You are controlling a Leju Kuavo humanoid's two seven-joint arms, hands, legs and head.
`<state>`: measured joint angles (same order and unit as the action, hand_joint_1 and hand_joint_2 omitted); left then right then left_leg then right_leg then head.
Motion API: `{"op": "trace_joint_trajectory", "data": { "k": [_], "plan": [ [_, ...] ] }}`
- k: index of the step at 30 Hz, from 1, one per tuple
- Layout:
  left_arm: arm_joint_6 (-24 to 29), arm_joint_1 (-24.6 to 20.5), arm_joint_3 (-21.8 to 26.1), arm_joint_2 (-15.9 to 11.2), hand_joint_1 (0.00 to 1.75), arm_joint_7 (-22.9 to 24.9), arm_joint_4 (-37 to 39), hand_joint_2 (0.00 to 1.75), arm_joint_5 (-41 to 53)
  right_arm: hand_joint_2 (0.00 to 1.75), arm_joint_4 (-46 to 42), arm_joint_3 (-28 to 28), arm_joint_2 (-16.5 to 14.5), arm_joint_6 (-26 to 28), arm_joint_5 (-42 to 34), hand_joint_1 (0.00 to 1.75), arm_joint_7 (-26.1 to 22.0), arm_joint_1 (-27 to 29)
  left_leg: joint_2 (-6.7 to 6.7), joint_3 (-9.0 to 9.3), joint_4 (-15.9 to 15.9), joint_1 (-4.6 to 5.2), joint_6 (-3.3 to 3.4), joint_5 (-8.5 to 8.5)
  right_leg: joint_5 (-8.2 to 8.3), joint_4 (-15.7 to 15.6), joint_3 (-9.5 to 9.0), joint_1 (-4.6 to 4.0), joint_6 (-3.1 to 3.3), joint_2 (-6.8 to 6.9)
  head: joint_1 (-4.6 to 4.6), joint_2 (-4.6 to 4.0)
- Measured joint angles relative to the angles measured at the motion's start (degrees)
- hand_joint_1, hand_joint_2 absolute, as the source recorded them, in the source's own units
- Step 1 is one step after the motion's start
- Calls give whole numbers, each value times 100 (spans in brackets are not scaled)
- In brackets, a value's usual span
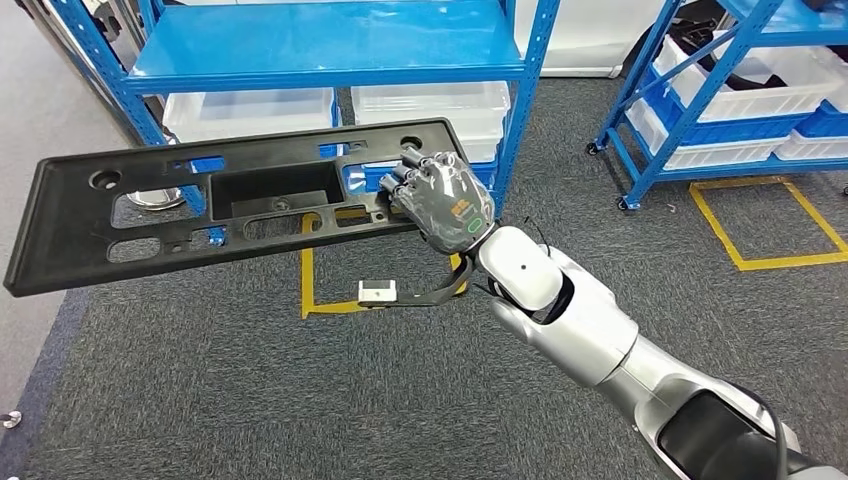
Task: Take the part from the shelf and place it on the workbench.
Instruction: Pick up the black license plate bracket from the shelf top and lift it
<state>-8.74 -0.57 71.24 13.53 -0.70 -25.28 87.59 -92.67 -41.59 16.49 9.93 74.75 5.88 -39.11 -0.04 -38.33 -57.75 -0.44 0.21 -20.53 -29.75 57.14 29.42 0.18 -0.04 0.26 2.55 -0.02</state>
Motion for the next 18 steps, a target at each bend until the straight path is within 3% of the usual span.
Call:
{"op": "trace_joint_trajectory", "data": {
  "k": [2, 3, 5, 6, 7, 8, 9, 11, 12, 14, 16, 18],
  "plan": [
    [-18, -1, 33, -1, 0, -10, 1, 175, -8, 175, 7, 1, -12, -22, -42, 175, 8, -4, 6, -62, -112, -4, -58, -118, 99, -51, 31, 33, 65, 20, -3, 0],
    [-24, 0, 44, -2, 0, -12, 2, 175, -9, 175, 10, 0, -22, -37, -60, 175, 12, -4, 9, -148, -333, -7, -83, -310, 147, -71, 57, 52, 97, 31, -3, 0],
    [-34, 2, 56, -2, 0, -13, 4, 175, -9, 175, 17, 0, -45, -66, -101, 175, 23, -3, 9, -397, -1068, -21, -125, -797, 207, -50, 141, 47, 131, 31, -4, 0],
    [-37, 3, 62, -2, 0, -13, 6, 175, -9, 175, 20, -1, -52, -83, -125, 175, 29, 1, 8, -497, -1417, -27, -147, -959, 227, -30, 186, 47, 127, 23, -4, 0],
    [-37, 2, 69, -1, 0, -14, 7, 175, -9, 175, 23, -1, -56, -98, -146, 175, 34, 5, 8, -515, -1603, -32, -164, -1007, 243, -5, 228, 48, 119, 7, -4, 0],
    [-37, 2, 75, -1, 0, -14, 8, 175, -9, 175, 25, -1, -57, -113, -162, 175, 37, 9, 9, -419, -1567, -39, -174, -947, 251, 24, 266, 50, 110, -12, -4, 0],
    [-37, 1, 81, -1, 0, -15, 8, 175, -9, 175, 25, -1, -58, -125, -172, 175, 38, 11, 16, -214, -1307, -50, -177, -809, 254, 57, 301, 52, 102, -39, -4, 0],
    [-37, 1, 90, -2, 0, -15, 8, 175, -9, 175, 25, 2, -61, -138, -187, 175, 40, 5, 109, 289, -556, -67, -160, -620, 255, 130, 377, 56, 72, -105, -3, 0],
    [-37, 3, 93, -1, 0, -16, 8, 175, -9, 175, 25, 3, -72, -144, -198, 175, 42, 1, 162, 456, -289, -68, -144, -594, 262, 159, 412, 56, 43, -141, -4, 0],
    [-38, 6, 105, -1, 0, -20, 9, 175, -9, 175, 26, 6, -94, -156, -220, 175, 45, -6, 194, 565, -120, -54, -113, -630, 301, 178, 464, 58, -35, -221, -3, 0],
    [-42, -5, 120, 1, 0, -22, 10, 175, -9, 175, 27, 10, -106, -164, -233, 175, 45, -5, 103, 567, -55, -67, -50, -592, 306, 192, 484, 56, -100, -274, -1, 0],
    [-44, -15, 128, 2, 0, -24, 10, 175, -9, 175, 30, 18, -106, -169, -238, 175, 46, -10, 9, 580, 14, -90, 51, -547, 118, 451, 611, 55, -142, -201, 9, 0]
  ]
}}
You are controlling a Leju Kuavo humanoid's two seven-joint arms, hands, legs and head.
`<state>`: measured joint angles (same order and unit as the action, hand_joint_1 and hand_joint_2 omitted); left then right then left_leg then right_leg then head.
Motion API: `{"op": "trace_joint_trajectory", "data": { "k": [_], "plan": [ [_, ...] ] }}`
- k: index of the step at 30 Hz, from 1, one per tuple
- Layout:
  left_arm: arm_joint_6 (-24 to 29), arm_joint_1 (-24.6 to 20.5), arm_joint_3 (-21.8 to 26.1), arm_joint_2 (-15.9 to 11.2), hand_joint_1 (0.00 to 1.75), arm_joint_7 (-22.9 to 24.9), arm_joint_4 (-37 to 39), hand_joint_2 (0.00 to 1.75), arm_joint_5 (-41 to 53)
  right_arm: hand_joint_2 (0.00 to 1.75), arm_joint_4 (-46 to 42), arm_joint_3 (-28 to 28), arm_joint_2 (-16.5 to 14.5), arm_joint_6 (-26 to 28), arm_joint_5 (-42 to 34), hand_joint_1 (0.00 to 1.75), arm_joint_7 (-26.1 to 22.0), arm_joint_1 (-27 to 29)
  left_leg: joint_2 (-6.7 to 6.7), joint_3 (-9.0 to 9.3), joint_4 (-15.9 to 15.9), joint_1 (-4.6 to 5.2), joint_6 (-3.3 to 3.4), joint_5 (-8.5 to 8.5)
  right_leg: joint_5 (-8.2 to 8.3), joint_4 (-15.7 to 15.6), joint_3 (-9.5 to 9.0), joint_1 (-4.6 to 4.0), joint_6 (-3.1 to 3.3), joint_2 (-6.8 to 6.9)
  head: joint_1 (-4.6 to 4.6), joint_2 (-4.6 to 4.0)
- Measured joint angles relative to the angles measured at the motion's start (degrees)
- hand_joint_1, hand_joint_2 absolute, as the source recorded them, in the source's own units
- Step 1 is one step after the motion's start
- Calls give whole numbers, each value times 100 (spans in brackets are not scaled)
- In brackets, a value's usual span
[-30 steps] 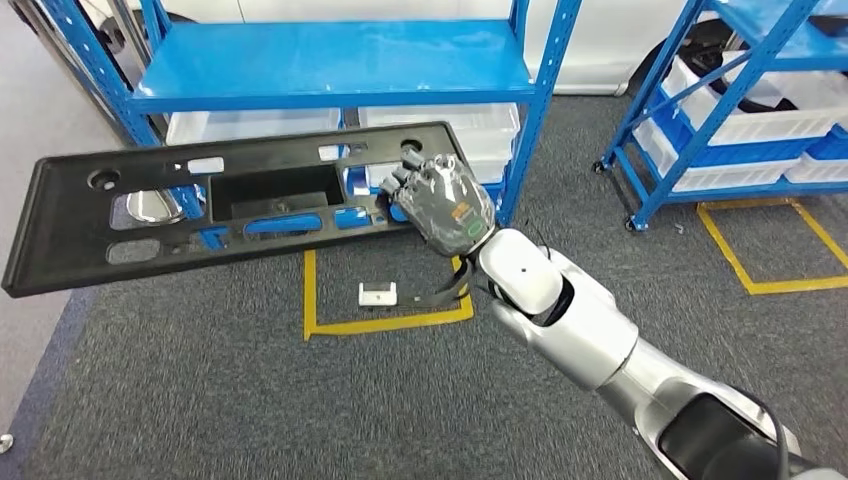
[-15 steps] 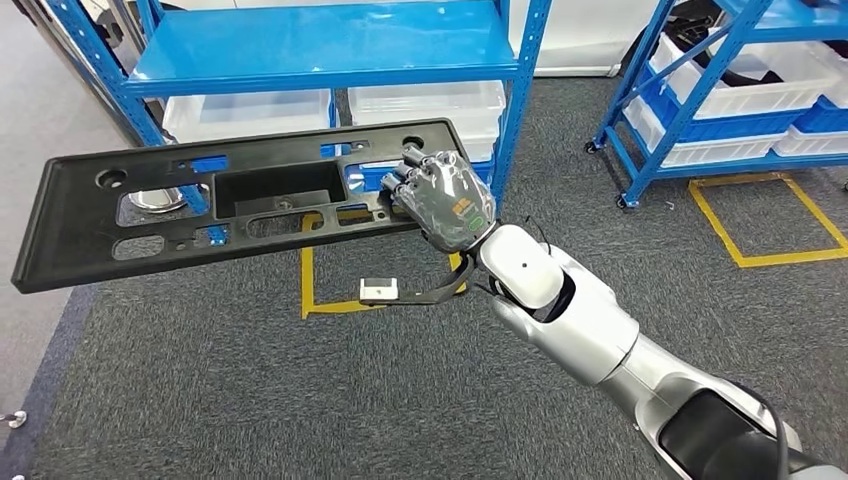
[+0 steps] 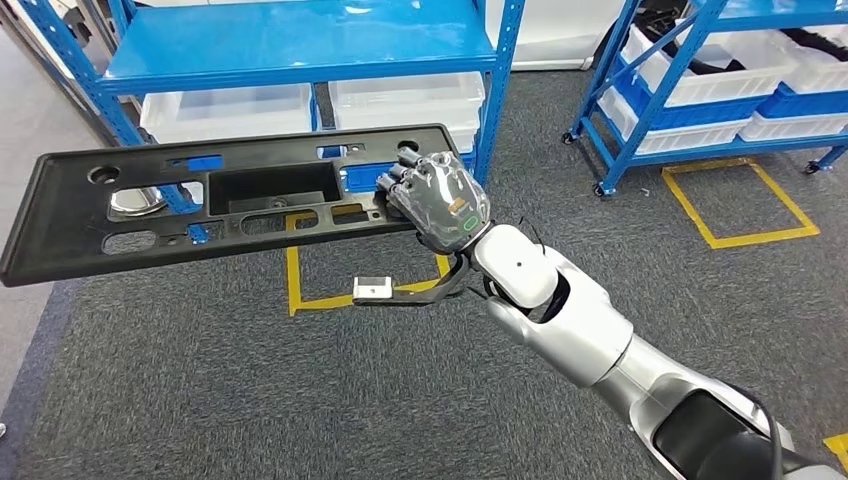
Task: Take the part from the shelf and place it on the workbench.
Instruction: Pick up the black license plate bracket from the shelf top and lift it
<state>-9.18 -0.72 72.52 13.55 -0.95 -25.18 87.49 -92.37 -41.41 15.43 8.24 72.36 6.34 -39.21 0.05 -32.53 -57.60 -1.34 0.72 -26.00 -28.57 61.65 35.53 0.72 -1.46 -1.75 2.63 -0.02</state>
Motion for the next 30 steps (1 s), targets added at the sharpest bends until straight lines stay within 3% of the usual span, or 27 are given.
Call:
{"op": "trace_joint_trajectory", "data": {
  "k": [3, 4, 5, 7, 8, 10, 11, 13, 15, 17, 18, 19, 20, 21, 22, 24, 26, 28, 30],
  "plan": [
    [-4, 0, 7, 0, 0, -2, 0, 175, 2, 175, 18, 4, -3, -6, -3, 175, 0, 5, -142, -39, 7, 2, 74, 25, -497, 1049, 486, 26, -60, 111, 7, 0],
    [-7, 0, 9, 1, 0, -2, 0, 175, 2, 175, 28, 4, -4, -8, -4, 175, 0, 13, -191, -53, -1, 2, 77, 27, -543, 1273, 583, 38, -78, 120, 7, 0],
    [-9, 1, 10, 2, 0, -2, 1, 175, 2, 175, 37, 3, -4, -11, -4, 175, -1, 19, -239, -61, -13, 1, 77, 28, -481, 1282, 571, 51, -91, 137, 7, 0],
    [-12, 0, 11, 7, 0, -2, 3, 175, 2, 175, 48, 4, -4, -15, -4, 175, -1, 20, -328, -65, -50, -4, 58, 16, -130, 677, 226, 70, -102, 264, 8, 0],
    [-12, 2, 12, 7, 0, -2, 4, 175, 3, 175, 49, 7, -4, -15, -4, 175, 0, 16, -366, -68, -75, 7, 34, 3, 6, 284, 20, 48, -97, 412, 8, -1],
    [-11, 4, 14, 7, 0, -3, 5, 175, 4, 175, 47, 14, -8, -14, -4, 175, 1, 12, -446, -74, -110, 46, -26, -14, 128, -189, -197, 8, -47, 589, 6, -1],
    [-11, 3, 16, 6, 0, -4, 5, 175, 7, 175, 47, 18, -8, -13, -4, 175, 1, 15, -493, -73, -112, 65, -55, -12, 116, -220, -186, -13, -14, 589, 4, -1],
    [-11, -3, 17, 8, 0, -3, 6, 175, 14, 175, 48, 22, -4, -10, -3, 175, 1, 30, -573, -69, -113, 61, -117, -22, 163, -230, -146, -2, 69, 450, 4, 0],
    [-11, 4, 17, 9, 0, -1, 6, 175, 22, 175, 50, 26, 2, -9, -1, 175, 0, 43, -420, -155, -334, 34, -173, -218, 219, -256, -118, 13, 160, 324, 4, 0],
    [-12, 19, 19, 9, 0, 3, 7, 175, 34, 175, 51, 26, 3, -8, 1, 175, -1, 70, -155, -434, -999, 22, -189, -626, 263, -264, -77, 9, 224, 204, 3, 0],
    [-13, 25, 21, 9, 0, 7, 7, 175, 41, 175, 54, 25, 3, -7, 1, 175, -1, 95, -87, -604, -1394, 22, -184, -804, 279, -261, -54, -3, 243, 136, 3, 0],
    [-13, 29, 24, 9, 0, 11, 6, 175, 50, 175, 57, 26, 5, -6, 1, 175, -1, 125, -59, -719, -1669, 24, -176, -887, 292, -255, -37, -17, 253, 65, 3, 0],
    [-13, 34, 27, 9, 0, 16, 6, 175, 57, 175, 64, 26, 10, -5, 1, 175, -1, 157, -47, -739, -1746, 25, -159, -857, 301, -246, -25, -30, 255, -11, 3, 0],
    [-13, 37, 32, 9, 0, 21, 5, 175, 60, 175, 70, 28, 19, -3, 2, 175, -1, 189, -30, -646, -1585, 26, -133, -719, 307, -236, -20, -41, 252, -91, 3, 0],
    [-13, 41, 38, 9, 0, 23, 4, 175, 62, 175, 74, 32, 31, 1, 2, 175, -1, 217, 28, -461, -1232, 29, -97, -514, 311, -225, -17, -49, 248, -167, 3, 0],
    [-13, 52, 50, 8, 0, 26, 4, 175, 65, 175, 80, 52, 55, 20, 4, 175, -1, 251, 313, -91, -481, 27, -14, -243, 325, -194, 12, -46, 219, -299, 6, -1],
    [-16, 57, 58, 9, 0, 31, 4, 175, 67, 175, 87, 72, 69, 63, 16, 175, -2, 284, 493, 41, -178, 44, 24, -206, 362, -180, 73, -6, 142, -420, 4, -1],
    [-32, 49, 61, 14, 0, 42, 4, 175, 67, 175, 92, 78, 71, 102, 80, 175, -6, 334, 388, 58, -106, 47, 39, -159, 412, -201, 116, 23, 49, -531, 0, 0],
    [-61, 50, 73, 14, 0, 54, 2, 175, 60, 175, 104, 72, 45, 118, 194, 175, 12, 363, 235, 87, -2, 15, 85, -82, 306, -71, 199, -4, 0, -325, 17, 0]
  ]
}}
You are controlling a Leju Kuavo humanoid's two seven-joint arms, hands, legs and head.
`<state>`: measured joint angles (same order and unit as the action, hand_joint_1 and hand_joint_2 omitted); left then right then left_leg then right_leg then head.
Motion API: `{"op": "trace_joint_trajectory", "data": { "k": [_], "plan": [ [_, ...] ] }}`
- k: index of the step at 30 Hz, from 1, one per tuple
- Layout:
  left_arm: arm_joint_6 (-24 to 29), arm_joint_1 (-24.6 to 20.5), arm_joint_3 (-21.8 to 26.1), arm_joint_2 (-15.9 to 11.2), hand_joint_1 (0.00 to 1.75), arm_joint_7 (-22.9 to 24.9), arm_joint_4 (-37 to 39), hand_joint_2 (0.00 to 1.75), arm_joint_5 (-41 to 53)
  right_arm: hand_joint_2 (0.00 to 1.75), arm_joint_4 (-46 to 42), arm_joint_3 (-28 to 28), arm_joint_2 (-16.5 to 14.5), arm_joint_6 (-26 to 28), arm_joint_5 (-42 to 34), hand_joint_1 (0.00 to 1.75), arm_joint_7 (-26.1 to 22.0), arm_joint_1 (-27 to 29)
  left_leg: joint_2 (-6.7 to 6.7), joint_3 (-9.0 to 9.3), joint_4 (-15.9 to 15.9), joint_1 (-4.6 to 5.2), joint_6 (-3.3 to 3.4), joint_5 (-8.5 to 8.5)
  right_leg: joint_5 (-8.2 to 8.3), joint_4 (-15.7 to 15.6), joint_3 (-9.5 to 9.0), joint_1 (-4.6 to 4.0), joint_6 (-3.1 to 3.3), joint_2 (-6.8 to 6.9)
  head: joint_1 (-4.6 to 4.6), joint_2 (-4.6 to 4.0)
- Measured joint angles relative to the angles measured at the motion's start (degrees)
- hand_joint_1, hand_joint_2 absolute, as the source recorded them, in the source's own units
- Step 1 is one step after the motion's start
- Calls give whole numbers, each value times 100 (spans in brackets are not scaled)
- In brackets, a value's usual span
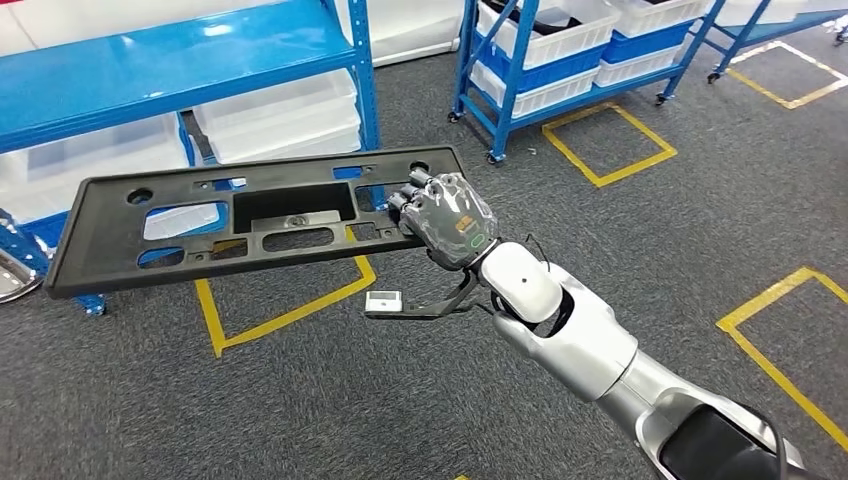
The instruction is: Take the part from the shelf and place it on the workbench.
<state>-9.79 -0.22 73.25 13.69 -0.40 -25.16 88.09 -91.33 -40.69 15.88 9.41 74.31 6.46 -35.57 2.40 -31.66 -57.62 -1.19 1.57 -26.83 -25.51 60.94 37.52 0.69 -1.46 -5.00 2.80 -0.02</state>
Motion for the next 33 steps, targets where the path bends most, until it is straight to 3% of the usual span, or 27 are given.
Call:
{"op": "trace_joint_trajectory", "data": {
  "k": [2, 4, 5, 6, 8, 10, 11, 13, 14, 16, 18, 19, 20, 21, 22, 24, 25, 27, 29, 31, 33],
  "plan": [
    [-48, 12, 31, -7, 0, -10, -5, 175, -26, 175, 45, -26, -121, 1, 128, 175, 70, 0, -168, -1, 52, -7, 31, 43, -345, 559, 262, -10, -33, 345, 17, 0],
    [-123, 16, 75, -15, 0, -101, -8, 175, -53, 175, 129, -87, -345, -23, 298, 175, 189, -23, -343, -27, 47, -4, 34, 47, -637, 1235, 558, 32, -77, 458, 17, 0],
    [-159, 10, 97, -17, 0, -177, -8, 175, -61, 175, 178, -134, -470, -58, 392, 175, 255, -58, -429, -34, 41, -4, 29, 45, -648, 1363, 597, 57, -98, 480, 16, 0],
    [-187, -3, 114, -18, 0, -256, -8, 175, -67, 175, 224, -185, -589, -112, 475, 175, 313, -120, -510, -38, 31, -8, 17, 40, -554, 1262, 512, 81, -116, 508, 16, 0],
    [-202, -43, 132, -16, 0, -354, -3, 175, -74, 175, 302, -273, -803, -241, 565, 175, 388, -294, -644, -41, -14, -19, -35, 11, -244, 525, 68, 104, -135, 672, 17, 0],
    [-165, -75, 137, -11, 0, -372, 6, 175, -67, 175, 355, -323, -977, -318, 587, 175, 418, -452, -727, -46, -66, -5, -124, -22, -89, -53, -258, 70, -88, 821, 16, 0],
    [-113, -86, 141, -8, 0, -366, 14, 175, -71, 175, 375, -339, -1040, -330, 591, 175, 427, -510, -760, -44, -75, 6, -169, -30, -96, -132, -289, 44, -50, 840, 15, 0],
    [59, -110, 160, 30, 0, -336, 43, 175, -98, 175, 411, -364, -1103, -324, 579, 175, 432, -583, -829, -24, -62, 7, -250, -30, -75, -125, -266, 25, 36, 731, 13, 0],
    [163, -118, 169, 55, 0, -317, 63, 175, -113, 175, 429, -372, -1113, -316, 566, 175, 428, -602, -803, -24, -86, -7, -285, -64, -57, -145, -264, 33, 78, 680, 13, 0],
    [326, -119, 180, 97, 0, -301, 113, 175, -117, 175, 471, -379, -1125, -302, 544, 175, 419, -621, -591, -155, -401, -29, -321, -308, -13, -188, -262, 55, 167, 581, 11, 0],
    [429, -113, 181, 105, 0, -299, 185, 175, -98, 175, 512, -379, -1128, -254, 534, 175, 410, -603, -349, -498, -1151, -26, -313, -712, 12, -195, -233, 35, 220, 469, 9, 0],
    [466, -111, 181, 103, 0, -301, 224, 175, -82, 175, 526, -379, -1118, -208, 530, 175, 404, -572, -302, -668, -1513, -18, -304, -848, 18, -194, -221, 18, 232, 400, 10, 0],
    [503, -110, 181, 102, 0, -304, 262, 175, -68, 175, 535, -379, -1096, -152, 528, 175, 396, -529, -283, -767, -1718, -11, -290, -877, 22, -191, -216, 1, 238, 326, 9, 0],
    [534, -108, 181, 99, 0, -309, 293, 175, -57, 175, 540, -379, -1068, -101, 527, 175, 388, -480, -273, -761, -1695, -7, -269, -787, 24, -185, -216, -10, 240, 250, 9, 0],
    [560, -106, 181, 96, 0, -319, 325, 175, -49, 175, 541, -379, -1032, -51, 527, 175, 378, -429, -241, -644, -1434, -4, -241, -590, 24, -174, -219, -17, 240, 168, 9, 0],
    [602, -98, 183, 77, 0, -341, 382, 175, -50, 175, 541, -379, -960, 27, 528, 175, 361, -346, -15, -304, -666, -7, -173, -202, 22, -143, -206, -25, 225, 18, 10, 0],
    [620, -99, 184, 66, 0, -354, 412, 175, -50, 175, 540, -379, -929, 57, 528, 175, 354, -314, 107, -172, -362, -9, -149, -107, 27, -124, -179, -22, 203, -51, 10, 0],
    [650, -111, 184, 50, 0, -368, 464, 175, -50, 175, 531, -374, -868, 97, 528, 175, 347, -262, 214, -93, -169, 5, -124, -113, 61, -117, -113, 10, 123, -179, 12, 0],
    [667, -129, 184, 48, 0, -371, 506, 175, -46, 175, 510, -360, -787, 119, 528, 175, 337, -199, 83, -60, -103, 14, -85, -81, 89, -128, -78, 30, 38, -257, 14, 0],
    [681, -129, 184, 47, 0, -359, 548, 175, -36, 175, 461, -336, -669, 144, 526, 175, 316, -143, -71, -13, -11, -6, -12, -28, -57, 96, 40, 4, -14, -24, 32, 0],
    [701, -119, 185, 45, 0, -324, 592, 175, -15, 175, 374, -291, -523, 188, 507, 175, 292, -68, -222, 4, 25, -8, 36, -11, -386, 745, 361, 3, -48, 317, 48, 0]
  ]
}}
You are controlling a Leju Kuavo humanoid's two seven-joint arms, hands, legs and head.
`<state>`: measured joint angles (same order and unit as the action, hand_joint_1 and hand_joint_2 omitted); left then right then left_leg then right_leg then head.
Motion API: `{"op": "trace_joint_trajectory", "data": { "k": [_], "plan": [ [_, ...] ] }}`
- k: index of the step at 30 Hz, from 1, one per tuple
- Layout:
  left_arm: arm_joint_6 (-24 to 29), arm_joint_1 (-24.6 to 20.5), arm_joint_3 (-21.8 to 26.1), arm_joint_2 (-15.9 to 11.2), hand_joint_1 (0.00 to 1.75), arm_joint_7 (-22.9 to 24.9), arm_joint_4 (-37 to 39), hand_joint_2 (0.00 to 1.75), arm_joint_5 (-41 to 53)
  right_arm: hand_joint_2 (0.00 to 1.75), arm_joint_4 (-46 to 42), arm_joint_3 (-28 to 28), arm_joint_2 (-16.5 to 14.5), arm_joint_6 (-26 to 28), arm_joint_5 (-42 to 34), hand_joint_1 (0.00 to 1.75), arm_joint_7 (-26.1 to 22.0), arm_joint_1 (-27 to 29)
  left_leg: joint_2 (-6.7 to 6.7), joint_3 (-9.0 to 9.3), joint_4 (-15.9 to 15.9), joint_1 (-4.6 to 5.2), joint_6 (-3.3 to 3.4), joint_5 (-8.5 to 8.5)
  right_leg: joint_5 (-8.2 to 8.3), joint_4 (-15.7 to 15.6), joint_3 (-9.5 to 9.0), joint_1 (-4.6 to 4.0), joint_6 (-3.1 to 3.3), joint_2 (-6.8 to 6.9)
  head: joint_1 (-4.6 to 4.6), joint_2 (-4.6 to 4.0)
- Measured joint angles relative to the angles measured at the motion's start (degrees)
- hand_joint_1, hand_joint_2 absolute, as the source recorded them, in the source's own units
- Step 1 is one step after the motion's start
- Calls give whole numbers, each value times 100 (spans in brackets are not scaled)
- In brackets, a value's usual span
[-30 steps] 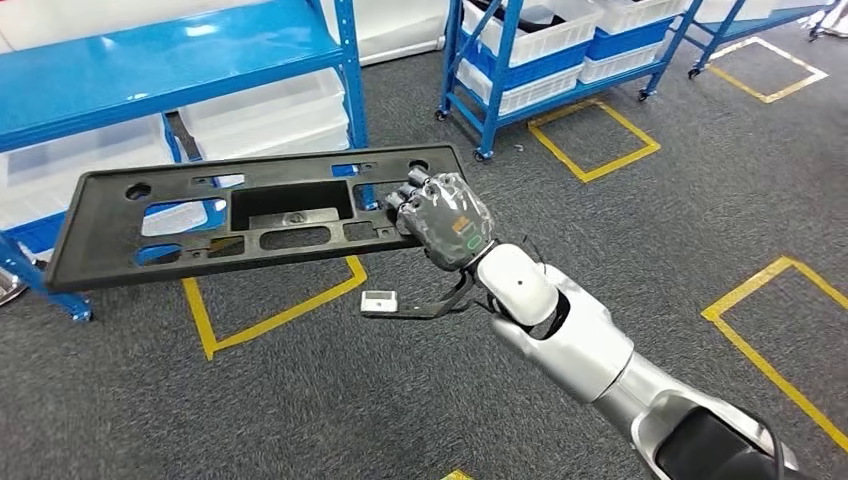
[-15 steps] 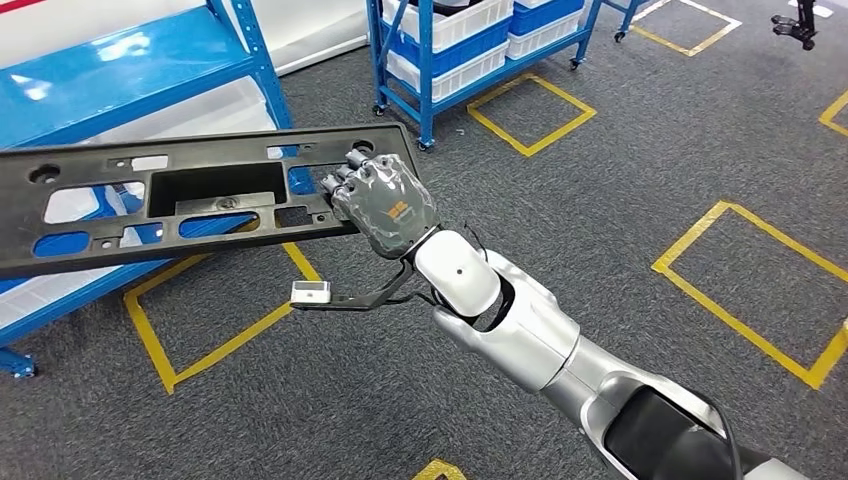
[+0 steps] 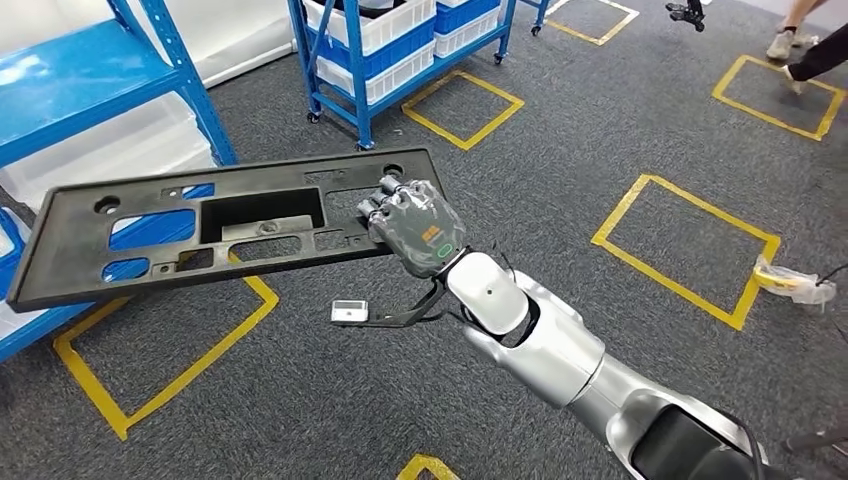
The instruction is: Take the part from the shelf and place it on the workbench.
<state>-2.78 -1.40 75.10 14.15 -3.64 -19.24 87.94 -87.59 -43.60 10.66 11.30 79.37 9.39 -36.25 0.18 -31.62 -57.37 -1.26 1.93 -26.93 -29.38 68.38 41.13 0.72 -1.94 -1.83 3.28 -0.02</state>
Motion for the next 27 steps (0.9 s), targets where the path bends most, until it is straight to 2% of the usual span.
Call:
{"op": "trace_joint_trajectory", "data": {
  "k": [1, 2, 3, 4, 6, 8, 9, 11, 12, 13, 15, 16, 17, 18, 19, 20, 22, 24, 26, 27],
  "plan": [
    [13, 5, 1, -1, 0, 24, 16, 175, 10, 175, -49, 30, 72, 25, -14, 175, -15, 56, -78, -1, -2, 5, 11, -5, -132, 356, 179, 15, -22, 81, -2, 0],
    [29, 6, 1, -2, 0, 44, 27, 175, 18, 175, -96, 63, 147, 43, -31, 175, -32, 123, -154, 1, -7, 7, 10, -14, -176, 579, 292, 35, -41, 123, -2, 0],
    [42, 5, 0, -2, 0, 64, 36, 175, 21, 175, -142, 98, 219, 55, -46, 175, -53, 185, -229, 5, -13, 6, 4, -27, -114, 591, 300, 54, -58, 154, -2, 0],
    [54, 2, 0, -2, 0, 80, 44, 175, 24, 175, -181, 131, 285, 61, -62, 175, -74, 235, -297, 12, -22, 4, -7, -43, 34, 385, 192, 71, -71, 193, -2, 0],
    [65, -4, 0, -4, 0, 104, 56, 175, 32, 175, -251, 205, 407, 64, -87, 175, -102, 298, -412, 27, -57, 12, -57, -92, 357, -379, -229, 66, -65, 403, -2, 0],
    [72, -8, 0, -10, 0, 120, 60, 175, 42, 175, -313, 284, 494, 71, -112, 175, -115, 338, -503, 44, -92, 45, -128, -145, 475, -845, -473, 29, -16, 551, -4, 0],
    [75, -11, 0, -14, 0, 130, 62, 175, 48, 175, -341, 320, 536, 79, -127, 175, -124, 358, -552, 58, -93, 61, -161, -164, 457, -881, -481, 7, 16, 542, -5, 0],
    [77, -22, 0, -19, 0, 143, 64, 175, 64, 175, -401, 372, 621, 95, -161, 175, -152, 403, -628, 98, -84, 58, -216, -199, 474, -899, -474, 17, 80, 407, -5, 0],
    [62, -23, 0, -26, 0, 129, 64, 175, 77, 175, -431, 391, 660, 96, -174, 175, -168, 419, -576, 95, -130, 46, -240, -259, 483, -912, -480, 31, 119, 347, -4, 0],
    [26, -22, -2, -41, 0, 98, 64, 175, 89, 175, -457, 403, 683, 88, -183, 175, -182, 431, -464, 42, -280, 34, -258, -378, 496, -928, -485, 46, 164, 292, -6, 0],
    [-89, -12, -7, -94, 0, 8, 64, 175, 108, 175, -490, 415, 702, 67, -191, 175, -198, 445, -178, -247, -934, 22, -268, -754, 509, -941, -484, 47, 228, 174, -6, 0],
    [-145, -7, -9, -122, 0, -24, 64, 175, 110, 175, -496, 415, 703, 57, -195, 175, -201, 453, -101, -445, -1341, 22, -266, -926, 511, -939, -480, 34, 244, 105, -7, 0],
    [-186, -5, -10, -146, 0, -44, 63, 175, 111, 175, -500, 415, 704, 49, -198, 175, -202, 462, -67, -600, -1641, 24, -260, -1007, 511, -936, -479, 21, 249, 27, -7, 0],
    [-213, -1, -12, -164, 0, -54, 62, 175, 111, 175, -502, 415, 706, 42, -202, 175, -203, 471, -52, -675, -1757, 26, -249, -976, 512, -930, -481, 10, 251, -53, -7, 0],
    [-229, 2, -12, -173, 0, -59, 62, 175, 111, 175, -503, 416, 711, 34, -202, 175, -203, 478, -36, -631, -1610, 26, -230, -815, 511, -920, -484, 2, 251, -137, -7, 0],
    [-240, 3, -13, -179, 0, -63, 62, 175, 111, 175, -509, 419, 716, 25, -203, 175, -203, 485, 12, -498, -1275, 26, -206, -585, 510, -908, -486, -1, 248, -217, -7, 0],
    [-249, 9, -13, -191, 0, -67, 62, 175, 111, 175, -531, 433, 726, 9, -208, 175, -202, 489, 244, -186, -518, 20, -157, -237, 507, -869, -464, -4, 226, -362, -4, 0],
    [-254, 2, -15, -201, 0, -70, 62, 175, 112, 175, -562, 450, 736, 1, -217, 175, -201, 493, 376, -58, -216, 32, -134, -169, 524, -856, -420, 7, 161, -481, -4, 0],
    [-262, -16, -17, -203, 0, -72, 61, 175, 114, 175, -586, 466, 776, -3, -222, 175, -202, 511, 273, -35, -171, 39, -91, -133, 560, -880, -393, 27, 75, -574, -6, 0],
    [-266, -22, -18, -204, 0, -70, 60, 175, 115, 175, -594, 476, 801, -4, -222, 175, -203, 521, 206, -17, -132, 34, -50, -104, 543, -857, -375, 21, 48, -501, -3, 0]
  ]
}}
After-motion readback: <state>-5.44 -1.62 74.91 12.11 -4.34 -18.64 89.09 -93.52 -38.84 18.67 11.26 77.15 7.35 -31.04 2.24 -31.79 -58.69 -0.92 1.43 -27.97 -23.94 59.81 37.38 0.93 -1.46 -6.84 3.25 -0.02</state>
